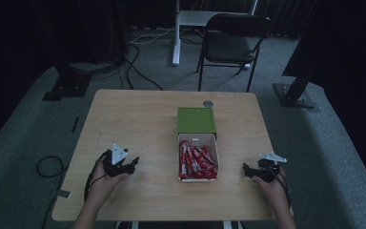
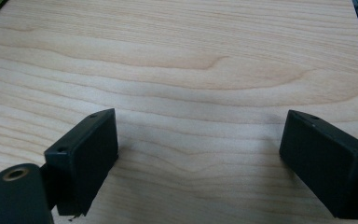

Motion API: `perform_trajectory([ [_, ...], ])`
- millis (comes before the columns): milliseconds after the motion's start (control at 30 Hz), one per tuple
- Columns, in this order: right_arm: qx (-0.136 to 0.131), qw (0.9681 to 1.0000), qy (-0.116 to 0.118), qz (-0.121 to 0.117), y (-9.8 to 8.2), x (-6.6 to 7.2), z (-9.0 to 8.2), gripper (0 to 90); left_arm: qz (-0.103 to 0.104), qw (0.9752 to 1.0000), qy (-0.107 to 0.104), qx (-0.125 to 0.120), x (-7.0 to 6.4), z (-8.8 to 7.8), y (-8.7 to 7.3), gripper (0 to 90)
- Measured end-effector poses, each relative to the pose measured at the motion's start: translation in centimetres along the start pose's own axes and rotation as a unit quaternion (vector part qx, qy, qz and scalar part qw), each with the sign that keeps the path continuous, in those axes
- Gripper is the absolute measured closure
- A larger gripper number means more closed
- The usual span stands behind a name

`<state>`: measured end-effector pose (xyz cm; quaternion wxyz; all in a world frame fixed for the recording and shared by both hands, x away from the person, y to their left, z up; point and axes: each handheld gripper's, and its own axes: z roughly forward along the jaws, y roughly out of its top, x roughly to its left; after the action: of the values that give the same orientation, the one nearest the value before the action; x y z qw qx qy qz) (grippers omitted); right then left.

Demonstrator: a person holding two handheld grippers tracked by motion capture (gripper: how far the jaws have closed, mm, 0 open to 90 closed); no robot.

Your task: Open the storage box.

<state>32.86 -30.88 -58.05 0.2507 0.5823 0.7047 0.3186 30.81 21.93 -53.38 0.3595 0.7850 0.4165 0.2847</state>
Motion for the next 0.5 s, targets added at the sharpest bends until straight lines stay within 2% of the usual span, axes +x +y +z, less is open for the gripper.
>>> perform_trajectory([
  [67, 0.0, 1.0, 0.0, 0.0, 0.0, 0.0, 0.0, 10.6, -0.004, 1.0, -0.003, 0.003, 0.1, 0.1, -0.3, 41.8],
  [133, 0.0, 1.0, 0.0, -0.001, 0.0, 0.0, 0.0, 10.6, -0.015, 0.9996, -0.012, 0.023, 0.5, 0.4, -1.0, 40.1],
  [200, 0.0, 1.0, 0.0, -0.001, 0.0, 0.0, 0.0, 10.7, -0.015, 0.9994, -0.011, 0.028, 0.5, 0.5, -1.3, 40.1],
  [233, 0.0, 1.0, 0.0, -0.001, 0.0, 0.0, 0.0, 10.6, -0.024, 0.999, -0.012, 0.036, 0.7, 0.6, -1.8, 40.0],
  [267, 0.0, 1.0, 0.0, -0.001, 0.0, 0.0, 0.0, 10.6, -0.024, 0.999, -0.012, 0.036, 0.7, 0.6, -1.8, 39.9],
  [300, 0.0, 1.0, 0.0, -0.001, 0.0, 0.0, 0.0, 10.7, -0.036, 0.9984, -0.014, 0.041, 1.0, 0.7, -2.2, 38.7],
  [367, 0.0, 1.0, 0.0, -0.002, 0.0, 0.0, 0.0, 10.6, -0.038, 0.9982, -0.016, 0.045, 1.1, 0.7, -2.6, 36.8],
  [500, 0.0, 1.0, 0.0, -0.002, 0.0, 0.0, 0.0, 10.7, -0.044, 0.9974, -0.022, 0.052, 1.5, 1.0, -3.2, 24.0],
])
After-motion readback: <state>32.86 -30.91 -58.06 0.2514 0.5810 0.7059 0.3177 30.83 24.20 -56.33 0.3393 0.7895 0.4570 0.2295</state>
